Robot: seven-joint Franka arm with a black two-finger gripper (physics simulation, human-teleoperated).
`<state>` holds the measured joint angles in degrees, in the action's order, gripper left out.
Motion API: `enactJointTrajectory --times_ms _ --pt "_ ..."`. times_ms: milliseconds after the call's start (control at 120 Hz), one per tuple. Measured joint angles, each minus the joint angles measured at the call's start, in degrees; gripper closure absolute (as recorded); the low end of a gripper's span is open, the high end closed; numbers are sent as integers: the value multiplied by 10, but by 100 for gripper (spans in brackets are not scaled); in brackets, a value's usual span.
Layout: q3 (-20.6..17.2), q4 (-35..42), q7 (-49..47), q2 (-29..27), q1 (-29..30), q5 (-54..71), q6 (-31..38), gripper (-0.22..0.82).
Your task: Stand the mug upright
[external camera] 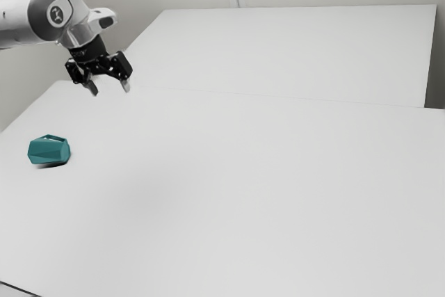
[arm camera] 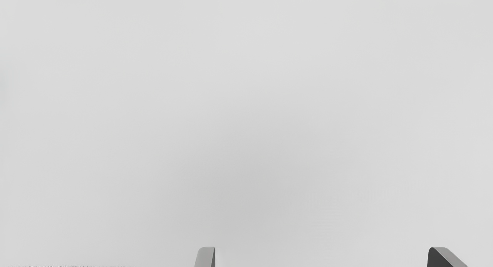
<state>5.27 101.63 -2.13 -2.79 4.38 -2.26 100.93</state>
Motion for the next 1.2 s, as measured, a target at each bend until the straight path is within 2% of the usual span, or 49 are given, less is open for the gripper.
enactJointTrajectory --times_ms 192,292,458,850,1200 --pt "0 5 99 37 143 -56 22 0" --pt "2 1 166 66 199 -92 28 0" --pt "3 -19 285 112 218 -145 32 0" --pt "4 -84 496 219 344 -201 25 0" --pt "3 -287 605 388 418 -232 -32 0"
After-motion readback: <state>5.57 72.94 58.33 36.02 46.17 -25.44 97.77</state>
